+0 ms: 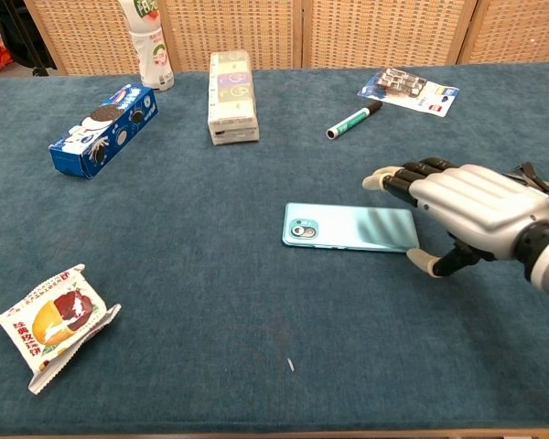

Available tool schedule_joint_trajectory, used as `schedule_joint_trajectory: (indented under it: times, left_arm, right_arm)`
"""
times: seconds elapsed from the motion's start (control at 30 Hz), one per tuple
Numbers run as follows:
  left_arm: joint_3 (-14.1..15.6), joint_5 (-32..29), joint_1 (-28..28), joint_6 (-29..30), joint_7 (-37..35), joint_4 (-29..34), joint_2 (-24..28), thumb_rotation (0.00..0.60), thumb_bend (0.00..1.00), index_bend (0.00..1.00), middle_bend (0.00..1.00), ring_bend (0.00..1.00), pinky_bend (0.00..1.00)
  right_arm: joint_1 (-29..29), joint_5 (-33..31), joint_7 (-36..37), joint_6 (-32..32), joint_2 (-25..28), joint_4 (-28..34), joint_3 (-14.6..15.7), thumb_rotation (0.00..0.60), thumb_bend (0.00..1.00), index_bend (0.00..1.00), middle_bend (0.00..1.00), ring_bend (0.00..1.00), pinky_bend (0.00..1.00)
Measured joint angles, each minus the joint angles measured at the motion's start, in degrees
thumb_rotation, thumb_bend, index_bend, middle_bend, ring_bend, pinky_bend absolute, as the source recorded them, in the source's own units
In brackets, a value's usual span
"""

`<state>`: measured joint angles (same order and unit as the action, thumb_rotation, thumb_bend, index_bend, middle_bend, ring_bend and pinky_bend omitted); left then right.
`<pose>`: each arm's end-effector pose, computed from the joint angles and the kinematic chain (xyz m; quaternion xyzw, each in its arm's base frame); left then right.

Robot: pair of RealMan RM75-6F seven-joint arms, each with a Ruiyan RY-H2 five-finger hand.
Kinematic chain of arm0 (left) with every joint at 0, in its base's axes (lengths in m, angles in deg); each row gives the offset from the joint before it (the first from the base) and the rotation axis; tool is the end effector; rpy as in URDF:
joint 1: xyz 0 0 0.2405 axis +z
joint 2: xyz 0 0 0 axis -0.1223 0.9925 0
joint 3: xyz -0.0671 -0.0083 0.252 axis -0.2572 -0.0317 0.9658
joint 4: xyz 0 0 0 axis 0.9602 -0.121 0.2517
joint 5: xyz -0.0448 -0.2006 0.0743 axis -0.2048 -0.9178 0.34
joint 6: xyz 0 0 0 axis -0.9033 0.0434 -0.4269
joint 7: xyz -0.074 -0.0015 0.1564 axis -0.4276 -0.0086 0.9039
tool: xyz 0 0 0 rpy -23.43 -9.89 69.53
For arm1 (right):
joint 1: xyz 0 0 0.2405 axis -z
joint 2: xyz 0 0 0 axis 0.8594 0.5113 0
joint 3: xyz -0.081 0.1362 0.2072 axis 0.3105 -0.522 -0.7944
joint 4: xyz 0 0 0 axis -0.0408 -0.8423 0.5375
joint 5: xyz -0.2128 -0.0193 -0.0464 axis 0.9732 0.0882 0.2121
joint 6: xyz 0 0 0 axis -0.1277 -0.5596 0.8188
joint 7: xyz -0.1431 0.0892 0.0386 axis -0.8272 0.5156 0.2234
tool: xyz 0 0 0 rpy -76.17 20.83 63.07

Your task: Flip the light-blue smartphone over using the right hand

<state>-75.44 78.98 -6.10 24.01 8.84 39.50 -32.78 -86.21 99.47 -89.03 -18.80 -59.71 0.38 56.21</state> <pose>-0.2950 0.1653 0.2191 -0.5625 -0.4344 -0.4206 0.5639 -0.1733 -0.2899 -0.0721 0.7618 -0.3189 0.3367 0.4523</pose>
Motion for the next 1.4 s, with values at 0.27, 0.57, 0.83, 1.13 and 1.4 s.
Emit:
schedule_joint_trajectory:
  times: [0.27,0.57,0.83,1.13,1.4]
  left_arm:
    - [-0.03,-0.14,-0.08,-0.19,-0.25,0.00,0.13,0.600,0.00,0.00,0.00,0.00,0.00]
    - [-0.13,-0.42,-0.19,-0.46,-0.19,0.22,0.16,0.600,0.00,0.00,0.00,0.00,0.00]
    - [-0.16,-0.52,-0.22,-0.54,-0.08,0.35,0.16,0.600,0.00,0.00,0.00,0.00,0.00]
    - [-0.25,-0.65,-0.24,-0.54,-0.56,0.32,0.31,0.600,0.00,0.00,0.00,0.00,0.00]
    - [-0.21,-0.59,-0.25,-0.61,-0.35,0.38,0.27,0.600,0.00,0.00,0.00,0.00,0.00]
  right_arm:
    - [-1.41,-1.93,-1.12,1.04,-3.86,-2.71,-0.42,0.600,0.45,0.06,0.00,0.00,0.00]
    - [-2.58,-2.88,-2.14,1.04,-5.30,-5.07,-1.14,0.600,0.46,0.10,0.09,0.00,0.00]
    - [-3.34,-1.33,-1.70,-0.06,-6.78,-7.67,-1.02,0.600,0.53,0.28,0.27,0.15,0.01]
    - [-3.94,2.89,2.75,-2.18,-8.87,-12.10,-0.14,0.600,0.76,0.42,0.46,0.34,0.11]
    - [-4.65,2.36,7.64,-2.61,-10.31,-13.27,-2.58,0.600,0.85,0.44,0.48,0.36,0.13]
